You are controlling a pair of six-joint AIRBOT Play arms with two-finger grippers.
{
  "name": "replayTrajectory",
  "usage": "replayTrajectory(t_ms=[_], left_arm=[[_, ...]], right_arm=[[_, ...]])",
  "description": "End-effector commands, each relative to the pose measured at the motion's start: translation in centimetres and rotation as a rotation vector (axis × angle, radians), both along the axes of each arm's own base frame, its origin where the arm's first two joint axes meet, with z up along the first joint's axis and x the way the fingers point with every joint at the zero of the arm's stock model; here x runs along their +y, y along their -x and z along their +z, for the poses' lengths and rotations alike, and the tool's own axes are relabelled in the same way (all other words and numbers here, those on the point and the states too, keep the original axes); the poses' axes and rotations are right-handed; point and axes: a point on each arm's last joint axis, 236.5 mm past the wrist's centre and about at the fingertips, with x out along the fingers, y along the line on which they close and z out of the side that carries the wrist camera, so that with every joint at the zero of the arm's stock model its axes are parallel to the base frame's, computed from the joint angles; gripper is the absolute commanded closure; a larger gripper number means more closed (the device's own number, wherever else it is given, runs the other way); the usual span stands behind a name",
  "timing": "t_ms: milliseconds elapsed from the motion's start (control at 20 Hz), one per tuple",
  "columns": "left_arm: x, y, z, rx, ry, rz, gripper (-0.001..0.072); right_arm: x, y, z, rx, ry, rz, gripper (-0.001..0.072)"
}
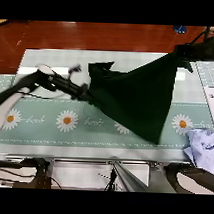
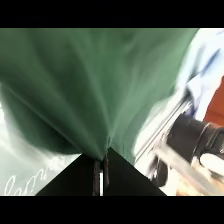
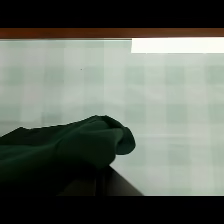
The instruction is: Fold the shirts.
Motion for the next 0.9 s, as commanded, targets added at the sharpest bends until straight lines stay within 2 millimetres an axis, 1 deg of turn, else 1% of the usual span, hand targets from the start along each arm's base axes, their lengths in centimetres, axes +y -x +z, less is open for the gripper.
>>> replayTrajectory(t_ms=[0,100,150,250,300,350,400,450,550,600,650,700,750,850], left_arm=[[4.8,-3.7,11.2,-0.302,0.038,0.102,0.0679],[9.4,-5.3,20.0,-0.524,0.022,0.215,0.0679],[11.6,-5.6,24.2,-0.631,0.005,0.277,0.0679],[15.3,-5.2,31.3,-0.801,-0.035,0.377,0.0679],[16.5,-4.7,33.9,-0.857,-0.051,0.414,0.0679],[17.4,-4.0,36.2,-0.904,-0.067,0.435,0.0679],[17.8,-3.2,37.8,-0.935,-0.081,0.437,0.0679],[17.8,-2.3,39.2,-0.965,-0.097,0.423,0.0679],[17.3,-0.8,40.9,-1.014,-0.120,0.384,0.0679],[17.1,-0.3,41.3,-1.028,-0.128,0.369,0.0679],[17.1,-0.1,41.4,-1.030,-0.135,0.362,0.0679],[17.2,0.0,40.9,-1.016,-0.151,0.354,0.0679],[17.8,-0.1,39.6,-0.975,-0.192,0.356,0.0679],[19.5,-0.4,36.5,-0.872,-0.287,0.351,0.0679]], right_arm=[[-1.0,1.2,3.1,-0.066,0.041,-0.006,0.0691],[-1.0,2.9,6.7,-0.145,0.034,-0.002,0.0691],[-0.8,4.1,8.7,-0.192,0.016,0.005,0.0691],[-0.6,6.8,12.7,-0.286,-0.012,0.014,0.0691],[-0.6,8.4,14.6,-0.331,-0.021,0.014,0.0691],[-0.5,10.0,15.9,-0.358,-0.039,0.019,0.0691],[-0.1,11.7,16.8,-0.370,-0.067,0.027,0.0691],[0.5,13.4,17.2,-0.365,-0.104,0.045,0.0691],[2.0,16.6,17.3,-0.331,-0.150,0.101,0.0691],[2.5,17.9,17.0,-0.308,-0.160,0.124,0.0691],[2.6,18.8,16.7,-0.288,-0.162,0.129,0.0691],[2.5,19.4,16.2,-0.262,-0.158,0.128,0.0691],[2.4,19.7,15.6,-0.235,-0.152,0.129,0.0691],[2.7,19.4,14.3,-0.175,-0.151,0.139,0.0691]])
